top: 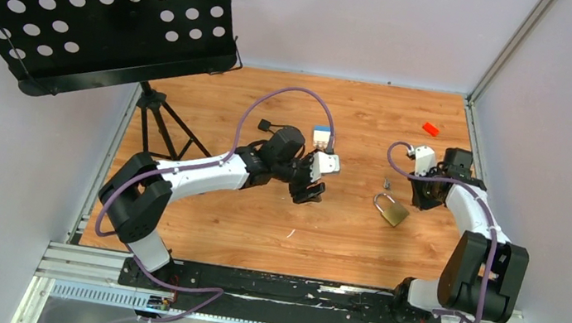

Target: Unlock with the key

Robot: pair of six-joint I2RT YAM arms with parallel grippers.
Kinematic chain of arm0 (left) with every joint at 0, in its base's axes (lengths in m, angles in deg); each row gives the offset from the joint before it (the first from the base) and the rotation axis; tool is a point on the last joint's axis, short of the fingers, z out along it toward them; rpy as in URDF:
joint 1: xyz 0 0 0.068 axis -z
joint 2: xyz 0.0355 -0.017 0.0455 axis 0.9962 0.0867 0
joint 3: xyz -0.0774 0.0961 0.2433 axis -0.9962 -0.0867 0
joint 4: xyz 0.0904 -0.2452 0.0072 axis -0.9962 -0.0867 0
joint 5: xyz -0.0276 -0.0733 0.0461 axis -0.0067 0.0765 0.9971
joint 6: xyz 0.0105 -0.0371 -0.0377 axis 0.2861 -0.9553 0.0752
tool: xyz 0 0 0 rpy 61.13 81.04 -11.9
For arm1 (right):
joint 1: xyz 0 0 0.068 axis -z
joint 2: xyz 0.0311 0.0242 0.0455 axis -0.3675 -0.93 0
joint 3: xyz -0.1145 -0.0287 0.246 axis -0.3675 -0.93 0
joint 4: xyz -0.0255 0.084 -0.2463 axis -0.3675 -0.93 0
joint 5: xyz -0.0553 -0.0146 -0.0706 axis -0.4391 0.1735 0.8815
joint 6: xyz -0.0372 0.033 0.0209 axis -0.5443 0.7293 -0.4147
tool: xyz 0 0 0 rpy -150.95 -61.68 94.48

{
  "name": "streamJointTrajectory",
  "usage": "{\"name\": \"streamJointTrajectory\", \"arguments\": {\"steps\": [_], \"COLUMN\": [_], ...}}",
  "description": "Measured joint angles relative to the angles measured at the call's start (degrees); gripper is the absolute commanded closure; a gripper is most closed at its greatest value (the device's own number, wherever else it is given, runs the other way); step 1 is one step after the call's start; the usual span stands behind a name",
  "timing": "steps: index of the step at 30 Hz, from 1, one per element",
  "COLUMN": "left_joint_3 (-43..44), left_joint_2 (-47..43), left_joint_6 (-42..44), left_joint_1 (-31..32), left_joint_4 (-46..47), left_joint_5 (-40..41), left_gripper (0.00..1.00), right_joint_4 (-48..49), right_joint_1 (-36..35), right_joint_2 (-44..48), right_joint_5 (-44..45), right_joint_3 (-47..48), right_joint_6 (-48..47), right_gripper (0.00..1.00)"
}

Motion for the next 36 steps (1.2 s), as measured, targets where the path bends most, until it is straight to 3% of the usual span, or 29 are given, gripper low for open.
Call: {"name": "streamJointTrajectory", "arguments": {"steps": [11, 20, 27, 36], "left_joint_3": [-0.4, 0.9, 11.1, 34.3], "left_joint_2": [0.0, 1.5, 12.0, 29.4], "left_joint_6": [0.5, 1.0, 0.6, -1.0], "left_joint_1": [0.0, 0.3, 3.1, 8.3], "left_joint_4": [-0.5, -0.5, -0.7, -7.6], "left_joint_5": [0.4, 0.9, 1.7, 1.4], "left_gripper": [0.32, 0.31, 0.31, 0.29], "right_joint_4": [-0.8, -3.0, -4.7, -4.5], "right_joint_1": [0.0, -0.1, -0.6, 2.7], "right_joint_2": [-3.5, -4.1, -4.8, -3.1], "right_joint_5": [-0.5, -6.1, -10.1, -8.6], "right_joint_3": [0.0, 0.3, 0.7, 2.6], "right_joint_6": [-2.2, -3.1, -3.1, 1.9], "right_gripper": [1.0, 1.0, 1.0, 1.0]}}
